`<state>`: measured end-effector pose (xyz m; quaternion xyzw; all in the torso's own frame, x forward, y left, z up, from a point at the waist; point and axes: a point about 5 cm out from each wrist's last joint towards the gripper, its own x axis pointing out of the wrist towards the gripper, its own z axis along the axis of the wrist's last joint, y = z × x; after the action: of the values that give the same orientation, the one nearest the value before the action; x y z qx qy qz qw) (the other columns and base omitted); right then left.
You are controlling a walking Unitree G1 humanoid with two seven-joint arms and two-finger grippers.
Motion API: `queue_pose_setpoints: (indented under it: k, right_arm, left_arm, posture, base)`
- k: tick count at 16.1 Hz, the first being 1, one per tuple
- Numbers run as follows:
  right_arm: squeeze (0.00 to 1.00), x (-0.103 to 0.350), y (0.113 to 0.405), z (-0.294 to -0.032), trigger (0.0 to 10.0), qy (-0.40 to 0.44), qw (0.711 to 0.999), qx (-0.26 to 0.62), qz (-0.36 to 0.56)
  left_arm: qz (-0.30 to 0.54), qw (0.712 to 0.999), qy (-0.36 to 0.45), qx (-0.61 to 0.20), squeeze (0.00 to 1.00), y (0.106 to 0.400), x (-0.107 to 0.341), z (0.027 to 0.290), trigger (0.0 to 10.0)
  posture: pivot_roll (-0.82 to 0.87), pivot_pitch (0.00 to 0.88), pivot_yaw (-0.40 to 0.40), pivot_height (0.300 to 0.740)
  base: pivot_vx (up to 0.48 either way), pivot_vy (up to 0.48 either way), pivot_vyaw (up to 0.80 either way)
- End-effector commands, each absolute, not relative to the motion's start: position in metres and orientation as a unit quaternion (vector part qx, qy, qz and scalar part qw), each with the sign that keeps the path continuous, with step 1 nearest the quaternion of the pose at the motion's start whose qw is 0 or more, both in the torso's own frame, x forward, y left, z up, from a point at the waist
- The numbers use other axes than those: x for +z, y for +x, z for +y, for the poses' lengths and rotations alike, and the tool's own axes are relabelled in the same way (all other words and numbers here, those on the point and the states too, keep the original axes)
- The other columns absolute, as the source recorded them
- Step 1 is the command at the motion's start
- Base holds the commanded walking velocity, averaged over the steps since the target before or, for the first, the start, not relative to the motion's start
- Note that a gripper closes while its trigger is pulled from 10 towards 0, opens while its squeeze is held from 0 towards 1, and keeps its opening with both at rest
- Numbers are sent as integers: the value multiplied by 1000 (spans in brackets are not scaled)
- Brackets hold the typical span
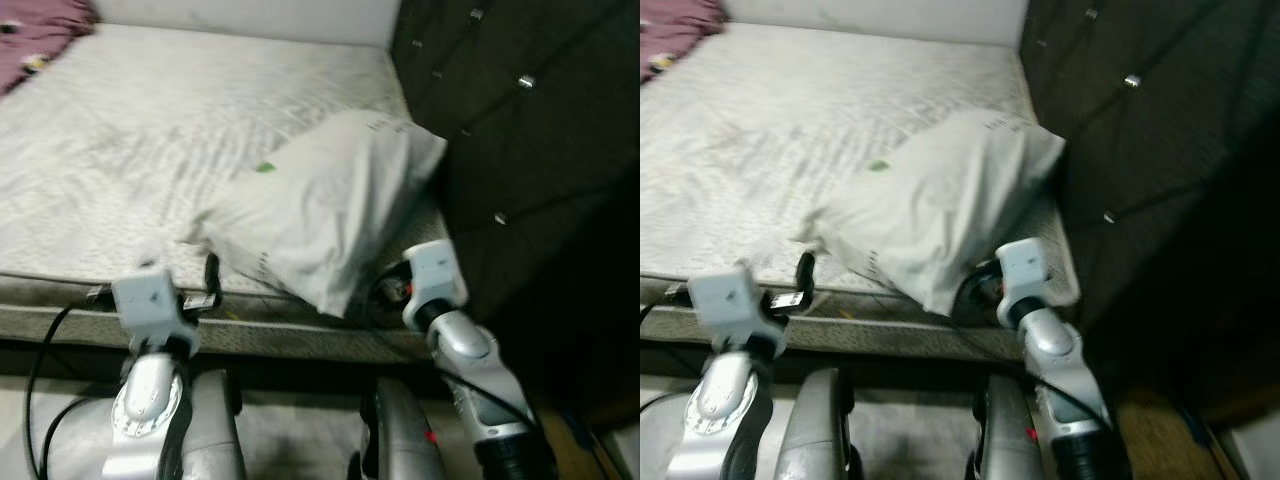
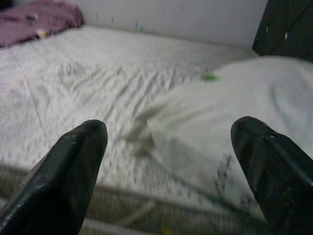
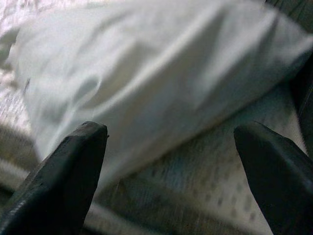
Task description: Clean up the room
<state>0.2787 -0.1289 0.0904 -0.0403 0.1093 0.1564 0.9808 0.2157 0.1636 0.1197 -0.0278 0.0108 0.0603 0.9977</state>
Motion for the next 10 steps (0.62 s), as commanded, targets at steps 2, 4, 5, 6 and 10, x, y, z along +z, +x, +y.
queue_pose_setpoints:
  k: [2, 4, 5, 6, 10]
  right_arm:
    - [0, 91, 276, -124, 10000, -25, 972, 192, 130]
    - [0, 87, 270, -115, 10000, -22, 959, 237, 155]
    - [0, 86, 269, -111, 10000, -19, 955, 246, 164]
    - [0, 86, 269, -107, 10000, -16, 953, 252, 167]
    - [0, 90, 272, -93, 10000, -7, 946, 282, 163]
  left_arm:
    - [23, 996, -26, 78, 0, 201, 123, 167, 10000]
    - [38, 995, -27, 84, 0, 187, 122, 167, 10000]
    - [43, 995, -26, 83, 0, 182, 122, 166, 10000]
    - [44, 995, -27, 84, 0, 181, 123, 167, 10000]
    - [55, 995, -29, 79, 0, 174, 126, 166, 10000]
  posture:
    - [15, 114, -58, 562]
    - [32, 138, -64, 562]
    - [38, 144, -66, 562]
    - [44, 152, -68, 562]
    - [64, 172, -71, 562]
  base:
    - [0, 0, 0]
    - [0, 0, 0]
    - [0, 0, 0]
    - [0, 0, 0]
    - [0, 0, 0]
